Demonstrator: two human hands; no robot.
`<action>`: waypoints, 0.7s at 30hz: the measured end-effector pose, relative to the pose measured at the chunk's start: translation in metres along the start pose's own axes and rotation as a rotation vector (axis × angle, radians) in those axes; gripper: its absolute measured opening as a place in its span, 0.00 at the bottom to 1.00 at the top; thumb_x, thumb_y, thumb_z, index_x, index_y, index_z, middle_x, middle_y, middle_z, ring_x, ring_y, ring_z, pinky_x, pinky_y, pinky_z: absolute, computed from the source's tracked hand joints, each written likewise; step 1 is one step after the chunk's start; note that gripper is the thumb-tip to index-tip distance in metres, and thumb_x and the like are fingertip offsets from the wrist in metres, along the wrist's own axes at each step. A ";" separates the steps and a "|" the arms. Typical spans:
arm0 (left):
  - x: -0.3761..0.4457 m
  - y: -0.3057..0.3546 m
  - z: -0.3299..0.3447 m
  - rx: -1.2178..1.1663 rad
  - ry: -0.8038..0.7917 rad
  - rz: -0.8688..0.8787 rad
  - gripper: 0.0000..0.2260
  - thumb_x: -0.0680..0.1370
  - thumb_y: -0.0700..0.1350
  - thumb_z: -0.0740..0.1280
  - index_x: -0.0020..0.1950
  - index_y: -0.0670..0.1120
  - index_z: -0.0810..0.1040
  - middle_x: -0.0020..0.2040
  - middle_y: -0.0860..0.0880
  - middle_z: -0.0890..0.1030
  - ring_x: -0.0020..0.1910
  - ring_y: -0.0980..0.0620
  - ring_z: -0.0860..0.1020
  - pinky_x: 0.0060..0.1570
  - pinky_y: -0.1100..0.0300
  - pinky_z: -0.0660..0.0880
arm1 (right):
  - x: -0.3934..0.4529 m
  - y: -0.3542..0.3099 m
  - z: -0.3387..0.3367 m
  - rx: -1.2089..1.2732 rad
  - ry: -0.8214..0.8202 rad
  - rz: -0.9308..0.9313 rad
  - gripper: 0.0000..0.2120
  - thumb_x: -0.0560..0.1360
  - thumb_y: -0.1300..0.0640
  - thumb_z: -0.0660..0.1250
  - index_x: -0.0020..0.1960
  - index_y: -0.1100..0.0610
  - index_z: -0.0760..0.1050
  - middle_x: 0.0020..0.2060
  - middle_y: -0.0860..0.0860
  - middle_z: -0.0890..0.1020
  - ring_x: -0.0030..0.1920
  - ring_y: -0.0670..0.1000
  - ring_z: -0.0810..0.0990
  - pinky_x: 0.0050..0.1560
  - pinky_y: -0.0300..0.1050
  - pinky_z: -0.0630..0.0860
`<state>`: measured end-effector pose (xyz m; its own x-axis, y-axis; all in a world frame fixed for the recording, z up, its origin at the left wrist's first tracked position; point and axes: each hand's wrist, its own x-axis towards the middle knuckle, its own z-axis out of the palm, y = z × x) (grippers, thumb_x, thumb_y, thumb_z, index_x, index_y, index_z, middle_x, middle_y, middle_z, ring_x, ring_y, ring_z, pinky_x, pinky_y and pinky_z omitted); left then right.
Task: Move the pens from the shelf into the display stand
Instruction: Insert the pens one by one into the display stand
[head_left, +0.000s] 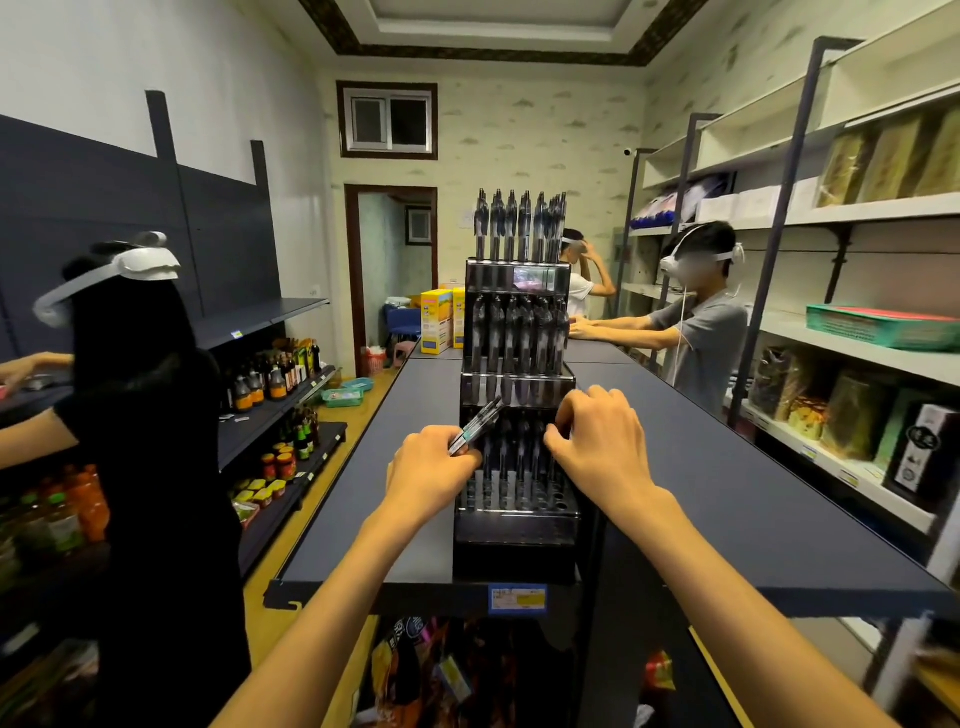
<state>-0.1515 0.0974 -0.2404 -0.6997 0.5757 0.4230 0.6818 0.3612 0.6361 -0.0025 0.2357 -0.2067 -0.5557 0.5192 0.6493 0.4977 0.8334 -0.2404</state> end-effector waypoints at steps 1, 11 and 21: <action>0.000 0.001 0.000 -0.005 0.000 -0.003 0.16 0.75 0.48 0.66 0.30 0.49 0.66 0.24 0.54 0.69 0.27 0.52 0.66 0.29 0.58 0.57 | 0.000 -0.004 -0.002 0.100 0.001 -0.010 0.06 0.75 0.53 0.70 0.44 0.56 0.80 0.41 0.50 0.79 0.47 0.52 0.76 0.46 0.46 0.72; -0.002 0.007 -0.001 0.001 -0.040 0.012 0.12 0.76 0.49 0.67 0.33 0.51 0.73 0.29 0.54 0.76 0.29 0.55 0.74 0.29 0.61 0.62 | 0.001 -0.033 0.004 0.764 -0.265 0.123 0.10 0.74 0.47 0.76 0.48 0.53 0.86 0.39 0.46 0.86 0.41 0.42 0.83 0.42 0.37 0.75; -0.005 -0.003 -0.008 0.061 -0.051 0.021 0.11 0.74 0.52 0.67 0.33 0.52 0.71 0.28 0.54 0.76 0.31 0.54 0.74 0.29 0.60 0.61 | 0.001 -0.048 0.007 1.318 -0.209 0.431 0.07 0.78 0.63 0.71 0.52 0.66 0.76 0.41 0.60 0.87 0.41 0.58 0.88 0.39 0.46 0.84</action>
<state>-0.1514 0.0875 -0.2397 -0.6746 0.6193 0.4017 0.7091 0.3922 0.5860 -0.0317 0.1975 -0.1996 -0.6670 0.6974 0.2622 -0.2657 0.1062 -0.9582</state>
